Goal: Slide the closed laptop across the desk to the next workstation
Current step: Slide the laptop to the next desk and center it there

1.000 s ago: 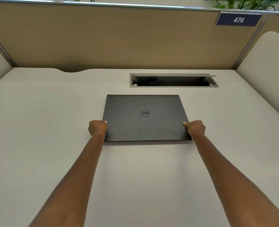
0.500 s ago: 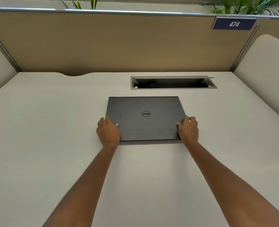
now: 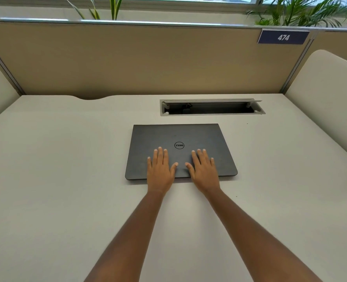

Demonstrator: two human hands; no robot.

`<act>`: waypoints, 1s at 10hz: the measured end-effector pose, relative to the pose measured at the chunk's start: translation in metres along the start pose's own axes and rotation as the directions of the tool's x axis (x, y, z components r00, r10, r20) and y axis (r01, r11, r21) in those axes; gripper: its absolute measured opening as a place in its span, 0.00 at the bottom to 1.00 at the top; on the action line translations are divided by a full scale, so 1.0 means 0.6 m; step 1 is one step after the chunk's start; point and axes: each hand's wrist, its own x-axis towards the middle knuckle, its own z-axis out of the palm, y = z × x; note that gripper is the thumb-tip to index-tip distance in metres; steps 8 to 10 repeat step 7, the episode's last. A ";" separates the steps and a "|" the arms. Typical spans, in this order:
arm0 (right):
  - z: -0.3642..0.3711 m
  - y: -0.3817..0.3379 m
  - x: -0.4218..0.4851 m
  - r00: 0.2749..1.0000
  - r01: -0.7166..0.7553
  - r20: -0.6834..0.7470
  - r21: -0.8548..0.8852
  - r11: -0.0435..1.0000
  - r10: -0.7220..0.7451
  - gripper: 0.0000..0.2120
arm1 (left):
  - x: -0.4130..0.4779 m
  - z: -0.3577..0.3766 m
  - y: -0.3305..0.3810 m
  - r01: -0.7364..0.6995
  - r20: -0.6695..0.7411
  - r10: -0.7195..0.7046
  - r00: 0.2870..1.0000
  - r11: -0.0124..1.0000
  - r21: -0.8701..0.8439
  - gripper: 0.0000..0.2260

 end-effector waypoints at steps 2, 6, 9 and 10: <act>0.016 0.003 -0.002 0.999 0.010 0.038 -0.053 0.999 -0.008 0.31 | -0.006 0.018 -0.002 -0.049 0.042 0.048 0.998 0.998 0.028 0.29; 0.019 0.002 -0.002 0.999 0.010 0.043 -0.018 1.000 -0.009 0.31 | -0.008 0.020 -0.002 -0.049 0.048 0.047 0.998 0.998 0.029 0.29; -0.006 -0.001 -0.003 1.000 0.002 0.031 -0.018 1.000 -0.001 0.47 | -0.004 0.007 0.000 -0.047 -0.020 0.047 0.999 0.999 0.024 0.30; -0.006 -0.001 -0.003 1.000 0.002 0.031 -0.018 1.000 -0.001 0.47 | -0.004 0.007 0.000 -0.047 -0.020 0.047 0.999 0.999 0.024 0.30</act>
